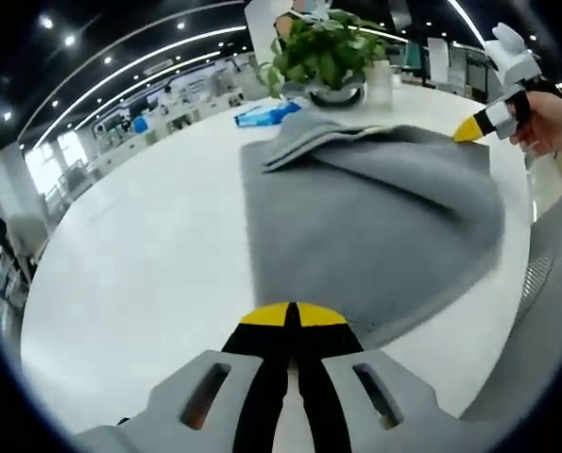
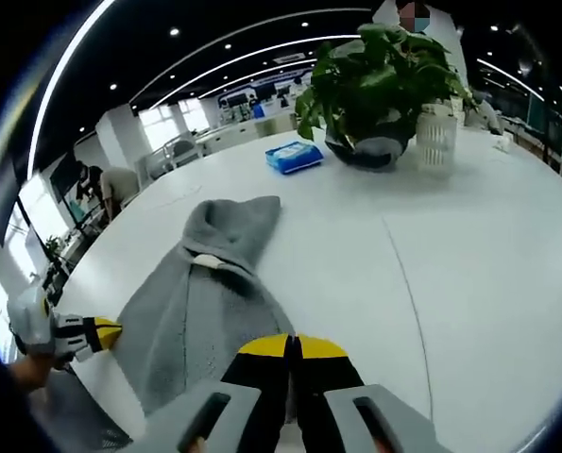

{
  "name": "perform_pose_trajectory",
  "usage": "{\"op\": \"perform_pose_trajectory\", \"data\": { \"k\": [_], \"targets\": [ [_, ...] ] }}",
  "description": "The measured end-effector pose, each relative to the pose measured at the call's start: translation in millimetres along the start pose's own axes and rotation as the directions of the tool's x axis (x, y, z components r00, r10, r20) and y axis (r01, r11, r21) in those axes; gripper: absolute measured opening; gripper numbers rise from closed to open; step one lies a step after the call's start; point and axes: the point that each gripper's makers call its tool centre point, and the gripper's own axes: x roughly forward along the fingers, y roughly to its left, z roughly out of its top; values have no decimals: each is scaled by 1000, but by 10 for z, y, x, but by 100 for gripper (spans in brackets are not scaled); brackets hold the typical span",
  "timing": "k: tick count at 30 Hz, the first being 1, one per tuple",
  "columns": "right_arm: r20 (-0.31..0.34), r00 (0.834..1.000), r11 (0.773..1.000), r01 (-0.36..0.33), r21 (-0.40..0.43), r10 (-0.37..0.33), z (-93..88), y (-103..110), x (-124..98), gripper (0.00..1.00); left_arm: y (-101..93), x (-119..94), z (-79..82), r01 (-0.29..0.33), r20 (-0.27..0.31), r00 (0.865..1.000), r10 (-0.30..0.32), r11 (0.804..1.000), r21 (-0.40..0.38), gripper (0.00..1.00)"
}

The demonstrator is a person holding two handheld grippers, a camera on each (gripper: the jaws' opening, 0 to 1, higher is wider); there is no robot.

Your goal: Open the folded towel by lifting each exposed corner and separating the folded layers until the towel lies flat within the target outline without major curled edges

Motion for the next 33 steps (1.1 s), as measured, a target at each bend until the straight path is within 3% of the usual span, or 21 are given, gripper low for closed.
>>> {"op": "perform_pose_trajectory", "data": {
  "k": [8, 20, 24, 28, 31, 33],
  "targets": [
    [-21, 1000, 1000, 7, 21, -7, -223, -102, -95, 0, 65, -16, -26, -18, -5, 1000, 18, 999, -38, 0],
    [-38, 999, 999, 23, 41, -21, -413, -211, -176, 0, 155, -70, -79, -41, -24, 999, 39, 995, -90, 0],
    [15, 1000, 1000, -9, 5, 9, -287, -139, -196, 0, 141, -63, -59, -41, -31, 999, 39, 996, -80, 0],
    [125, 991, 998, -33, -60, 40, 87, -29, -217, 6, 126, -52, 25, -30, -31, 999, 28, 997, -75, 1],
    [145, 985, 992, -80, -97, 94, 296, 117, -171, 8, 131, -23, 82, -8, -9, 1000, 8, 996, -90, 2],
    [153, 981, 981, -96, -167, 121, 428, 229, -99, 9, 159, -4, 131, -2, -3, 1000, 2, 993, -118, 2]
  ]
}}
